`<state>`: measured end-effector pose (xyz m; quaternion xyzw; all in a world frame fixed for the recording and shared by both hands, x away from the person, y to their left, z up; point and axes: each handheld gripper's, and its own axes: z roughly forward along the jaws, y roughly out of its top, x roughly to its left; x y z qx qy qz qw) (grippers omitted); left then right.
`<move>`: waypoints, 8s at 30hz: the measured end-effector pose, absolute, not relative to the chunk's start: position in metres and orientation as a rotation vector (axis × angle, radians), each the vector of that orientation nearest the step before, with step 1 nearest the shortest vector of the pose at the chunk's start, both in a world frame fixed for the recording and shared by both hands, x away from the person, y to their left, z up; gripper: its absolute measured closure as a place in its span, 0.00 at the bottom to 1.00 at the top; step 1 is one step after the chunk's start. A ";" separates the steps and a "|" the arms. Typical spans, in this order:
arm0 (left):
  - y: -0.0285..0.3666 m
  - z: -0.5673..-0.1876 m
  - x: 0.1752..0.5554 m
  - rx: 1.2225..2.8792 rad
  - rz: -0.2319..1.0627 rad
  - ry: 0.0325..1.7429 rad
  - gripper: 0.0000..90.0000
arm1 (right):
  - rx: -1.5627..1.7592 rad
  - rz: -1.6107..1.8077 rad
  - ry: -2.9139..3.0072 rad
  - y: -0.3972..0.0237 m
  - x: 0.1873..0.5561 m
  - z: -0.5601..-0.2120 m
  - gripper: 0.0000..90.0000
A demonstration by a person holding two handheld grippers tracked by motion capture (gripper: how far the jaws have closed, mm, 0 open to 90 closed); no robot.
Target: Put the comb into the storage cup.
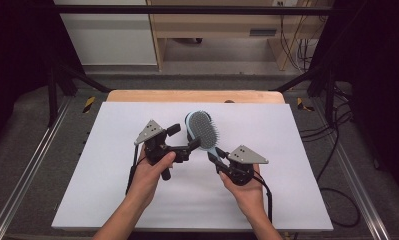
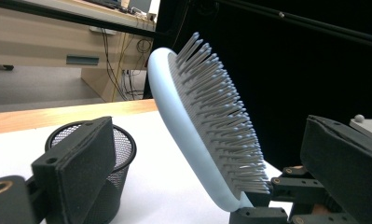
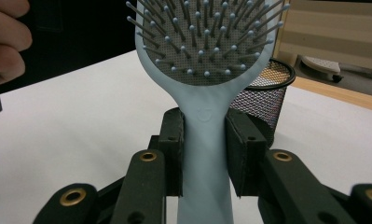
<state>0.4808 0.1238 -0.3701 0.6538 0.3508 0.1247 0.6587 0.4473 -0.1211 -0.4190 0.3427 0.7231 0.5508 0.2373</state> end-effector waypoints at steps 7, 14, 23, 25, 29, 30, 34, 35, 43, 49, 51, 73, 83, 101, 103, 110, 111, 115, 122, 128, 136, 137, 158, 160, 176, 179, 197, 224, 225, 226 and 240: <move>0.117 -0.370 0.486 1.449 0.230 0.822 0.04 | 0.933 1.521 1.966 -0.121 0.446 -0.418 0.78; 0.106 -0.367 0.489 1.448 0.210 0.818 0.08 | 0.903 1.524 1.971 -0.115 0.443 -0.418 0.78; 0.104 -0.366 0.490 1.410 0.161 0.841 0.22 | 0.888 1.515 1.966 -0.113 0.441 -0.417 0.78; 0.104 -0.366 0.490 1.405 0.148 0.846 0.23 | 0.888 1.514 1.965 -0.114 0.441 -0.417 0.78; 0.103 -0.367 0.491 1.410 0.121 0.862 0.25 | 0.889 1.512 1.966 -0.113 0.441 -0.418 0.78; 0.103 -0.367 0.491 1.410 0.121 0.862 0.26 | 0.889 1.511 1.965 -0.113 0.441 -0.418 0.78; 0.103 -0.368 0.491 1.397 0.109 0.880 0.29 | 0.893 1.516 1.963 -0.114 0.441 -0.418 0.78; 0.103 -0.368 0.491 1.396 0.109 0.884 0.31 | 0.894 1.519 1.964 -0.114 0.442 -0.418 0.78; 0.102 -0.370 0.494 1.395 0.103 0.926 0.41 | 0.905 1.525 1.963 -0.115 0.443 -0.419 0.78; 0.101 -0.371 0.494 1.380 0.092 0.947 0.45 | 0.910 1.524 1.968 -0.115 0.444 -0.420 0.78; 0.101 -0.371 0.494 1.381 0.094 0.950 0.46 | 0.914 1.528 1.971 -0.115 0.444 -0.421 0.78; 0.102 -0.375 0.495 1.358 0.034 0.963 0.53 | 0.944 1.549 2.014 -0.115 0.449 -0.427 0.77; 0.102 -0.375 0.496 1.355 0.026 0.957 0.54 | 0.942 1.561 2.016 -0.116 0.449 -0.428 0.77; 0.103 -0.375 0.496 1.358 0.029 0.946 0.55 | 0.928 1.576 2.018 -0.115 0.449 -0.429 0.74; 0.103 -0.375 0.496 1.362 0.027 0.937 0.55 | 0.926 1.575 2.012 -0.115 0.449 -0.429 0.71; 0.103 -0.375 0.496 1.363 0.031 0.932 0.56 | 0.939 1.570 2.004 -0.114 0.449 -0.429 0.58; 0.103 -0.375 0.497 1.362 0.030 0.932 0.56 | 0.939 1.570 2.004 -0.114 0.449 -0.429 0.58; 0.104 -0.374 0.497 1.363 0.037 0.933 0.56 | 0.945 1.554 1.996 -0.112 0.448 -0.430 0.47; 0.107 -0.374 0.497 1.365 0.059 0.934 0.56 | 0.951 1.552 2.007 -0.110 0.448 -0.432 0.35; 0.109 -0.372 0.497 1.370 0.082 0.931 0.56 | 0.960 1.544 2.032 -0.108 0.449 -0.434 0.27; 0.119 -0.366 0.495 1.374 0.163 0.916 0.56 | 0.938 1.522 2.057 -0.110 0.448 -0.436 0.19; 0.121 -0.365 0.496 1.374 0.179 0.918 0.56 | 0.936 1.512 2.051 -0.110 0.447 -0.436 0.18; 0.164 -0.340 0.490 1.332 0.346 0.920 0.55 | 1.001 1.458 2.130 -0.138 0.456 -0.447 0.11; 0.168 -0.337 0.490 1.334 0.358 0.916 0.55 | 1.006 1.454 2.118 -0.140 0.456 -0.446 0.10; 0.191 -0.325 0.490 1.318 0.438 0.901 0.55 | 1.090 1.445 1.937 -0.166 0.453 -0.448 0.10; 0.195 -0.323 0.494 1.317 0.444 0.897 0.55 | 1.108 1.426 1.935 -0.172 0.454 -0.448 0.11; 0.197 -0.305 0.513 1.328 0.511 0.894 0.55 | 1.168 1.408 1.780 -0.235 0.428 -0.455 0.05; 0.174 -0.282 0.539 1.352 0.573 0.910 0.55 | 1.161 1.449 1.804 -0.229 0.432 -0.454 0.06; 0.175 -0.280 0.540 1.347 0.576 0.907 0.55 | 1.163 1.449 1.803 -0.229 0.432 -0.454 0.07; 0.176 -0.276 0.541 1.351 0.585 0.904 0.55 | 1.162 1.449 1.804 -0.229 0.432 -0.454 0.07; 0.170 -0.272 0.549 1.372 0.607 0.904 0.55 | 1.118 1.452 1.795 -0.230 0.430 -0.451 0.07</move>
